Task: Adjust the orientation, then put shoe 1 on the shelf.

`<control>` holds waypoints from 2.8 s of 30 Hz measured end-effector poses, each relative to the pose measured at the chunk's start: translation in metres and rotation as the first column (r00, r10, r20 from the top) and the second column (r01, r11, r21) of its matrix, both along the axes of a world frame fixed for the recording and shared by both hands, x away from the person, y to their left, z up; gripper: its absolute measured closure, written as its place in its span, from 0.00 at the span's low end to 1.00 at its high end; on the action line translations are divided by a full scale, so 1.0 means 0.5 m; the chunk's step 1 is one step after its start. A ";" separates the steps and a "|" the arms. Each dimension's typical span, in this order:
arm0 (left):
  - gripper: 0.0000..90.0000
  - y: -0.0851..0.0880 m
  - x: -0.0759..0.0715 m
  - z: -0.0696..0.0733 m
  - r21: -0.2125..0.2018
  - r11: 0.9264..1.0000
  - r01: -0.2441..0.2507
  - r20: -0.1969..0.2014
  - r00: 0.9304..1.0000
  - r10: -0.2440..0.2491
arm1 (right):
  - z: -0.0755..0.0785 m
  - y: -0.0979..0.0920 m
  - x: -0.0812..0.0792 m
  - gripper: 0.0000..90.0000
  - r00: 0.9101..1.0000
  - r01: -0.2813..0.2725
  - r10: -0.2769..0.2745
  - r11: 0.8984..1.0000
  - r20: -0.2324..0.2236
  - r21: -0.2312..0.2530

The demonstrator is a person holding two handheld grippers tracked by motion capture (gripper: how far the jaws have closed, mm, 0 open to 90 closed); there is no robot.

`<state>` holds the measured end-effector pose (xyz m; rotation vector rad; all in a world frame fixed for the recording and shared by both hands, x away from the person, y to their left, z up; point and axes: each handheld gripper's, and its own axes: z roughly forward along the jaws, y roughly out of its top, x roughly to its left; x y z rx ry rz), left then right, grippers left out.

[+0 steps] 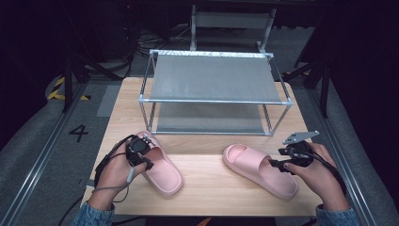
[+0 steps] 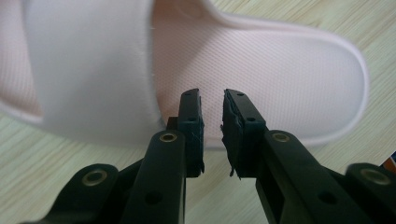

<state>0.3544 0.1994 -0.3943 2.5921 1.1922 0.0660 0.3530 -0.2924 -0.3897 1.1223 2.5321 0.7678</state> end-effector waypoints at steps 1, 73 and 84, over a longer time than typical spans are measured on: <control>0.86 0.005 -0.002 0.000 -0.004 1.000 -0.006 -0.001 1.000 0.006 | -0.001 0.005 0.004 0.45 1.000 -0.006 0.006 1.000 0.003 0.001; 0.93 -0.089 -0.001 0.078 -0.105 0.977 0.184 0.080 0.981 -0.176 | 0.005 -0.026 -0.032 0.45 0.999 0.038 -0.038 0.999 0.007 0.014; 0.93 -0.110 0.017 0.124 -0.113 0.978 0.174 0.069 0.983 -0.167 | 0.011 -0.041 -0.029 0.45 0.999 0.047 -0.047 0.999 0.009 0.013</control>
